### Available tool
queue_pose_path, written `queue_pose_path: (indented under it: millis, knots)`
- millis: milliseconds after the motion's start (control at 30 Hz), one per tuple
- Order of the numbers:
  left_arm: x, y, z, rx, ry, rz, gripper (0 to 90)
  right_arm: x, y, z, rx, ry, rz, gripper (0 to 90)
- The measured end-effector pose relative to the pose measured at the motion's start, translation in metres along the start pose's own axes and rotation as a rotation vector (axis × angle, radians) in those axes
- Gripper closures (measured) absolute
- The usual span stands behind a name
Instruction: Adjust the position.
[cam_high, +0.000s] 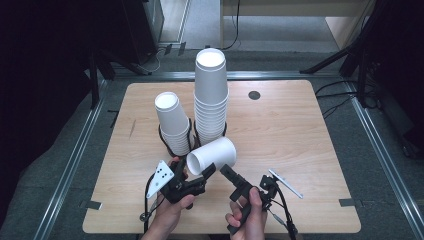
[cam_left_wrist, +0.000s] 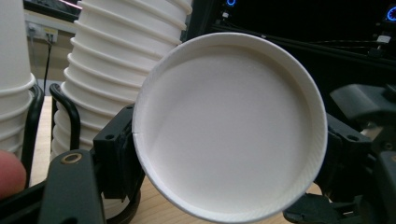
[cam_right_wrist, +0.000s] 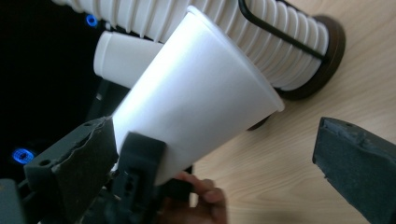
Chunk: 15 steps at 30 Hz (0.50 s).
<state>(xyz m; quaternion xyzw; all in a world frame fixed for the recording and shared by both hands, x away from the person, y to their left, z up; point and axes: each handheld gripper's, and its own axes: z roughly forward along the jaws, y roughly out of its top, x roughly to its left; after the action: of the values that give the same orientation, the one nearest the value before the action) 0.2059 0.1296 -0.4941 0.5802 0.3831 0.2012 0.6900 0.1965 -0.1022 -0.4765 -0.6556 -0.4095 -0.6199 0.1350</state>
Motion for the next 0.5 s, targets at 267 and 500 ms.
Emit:
queue_pose_path:
  millis: [267,500]
  knots:
    - [-0.007,-0.005,0.003,0.005,0.002,0.049,22.8,-0.008,0.005,0.008,0.043,0.067,0.295,0.0]
    - [-0.01,-0.008,0.004,0.008,-0.002,0.069,22.7,-0.014,0.007,0.015,0.055,0.1,0.436,0.0]
